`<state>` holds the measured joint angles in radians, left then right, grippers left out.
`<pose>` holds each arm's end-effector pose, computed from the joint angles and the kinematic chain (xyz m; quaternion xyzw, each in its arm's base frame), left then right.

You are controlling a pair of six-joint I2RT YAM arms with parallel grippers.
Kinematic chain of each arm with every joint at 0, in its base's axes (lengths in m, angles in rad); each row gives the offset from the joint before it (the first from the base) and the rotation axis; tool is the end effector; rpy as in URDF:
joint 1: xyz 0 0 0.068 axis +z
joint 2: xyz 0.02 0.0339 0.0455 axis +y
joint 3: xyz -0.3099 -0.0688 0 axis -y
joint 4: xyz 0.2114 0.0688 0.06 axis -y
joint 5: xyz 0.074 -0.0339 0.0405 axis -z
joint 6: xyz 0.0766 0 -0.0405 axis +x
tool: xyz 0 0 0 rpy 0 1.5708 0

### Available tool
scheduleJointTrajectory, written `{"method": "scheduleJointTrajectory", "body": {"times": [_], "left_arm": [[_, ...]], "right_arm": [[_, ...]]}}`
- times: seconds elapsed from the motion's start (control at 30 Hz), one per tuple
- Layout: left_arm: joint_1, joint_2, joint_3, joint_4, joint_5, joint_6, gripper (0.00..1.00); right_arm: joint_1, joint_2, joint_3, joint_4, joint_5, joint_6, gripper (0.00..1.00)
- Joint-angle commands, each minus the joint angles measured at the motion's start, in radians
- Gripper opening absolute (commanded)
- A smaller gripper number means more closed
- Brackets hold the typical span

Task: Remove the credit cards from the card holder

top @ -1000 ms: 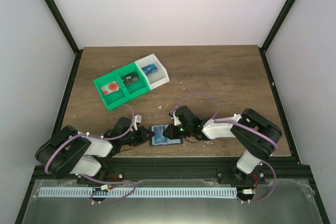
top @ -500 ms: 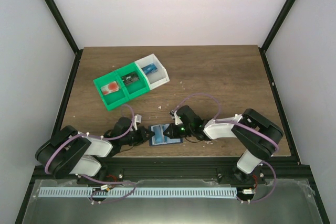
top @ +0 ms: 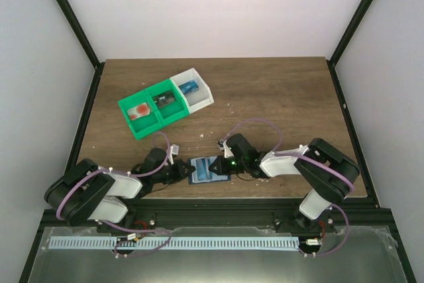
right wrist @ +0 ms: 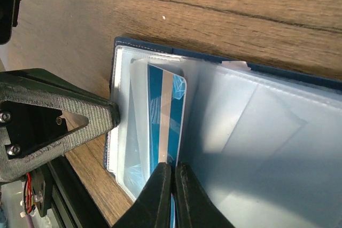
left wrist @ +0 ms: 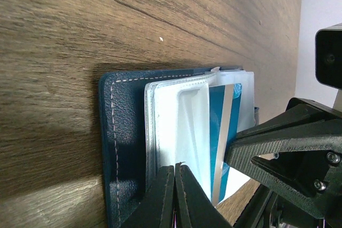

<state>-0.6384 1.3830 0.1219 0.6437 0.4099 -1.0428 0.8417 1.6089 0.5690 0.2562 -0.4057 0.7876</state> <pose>0.1435 -0.1445 0.1514 -0.0832 0.8710 -0.4553 0.1649 0.1725 0.2385 0.1693 -0.1017 0.9022 0.4009 0.1224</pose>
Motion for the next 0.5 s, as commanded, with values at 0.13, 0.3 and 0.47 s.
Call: {"method": "scheduleJointTrajectory", "body": {"times": [0.13,0.3,0.47], "left_arm": [[-0.002,-0.007,0.001,-0.042,-0.033,0.020,0.04],[-0.002,-0.013,0.001,-0.073,-0.036,0.018,0.04],[-0.003,-0.016,0.002,-0.074,-0.037,0.020,0.04]], "right_arm": [[-0.021,-0.028,-0.026,-0.020,0.005,0.009,0.01],[-0.040,-0.066,-0.046,-0.036,0.021,0.009,0.01],[-0.048,-0.102,-0.055,-0.064,0.031,0.002,0.00]]}}
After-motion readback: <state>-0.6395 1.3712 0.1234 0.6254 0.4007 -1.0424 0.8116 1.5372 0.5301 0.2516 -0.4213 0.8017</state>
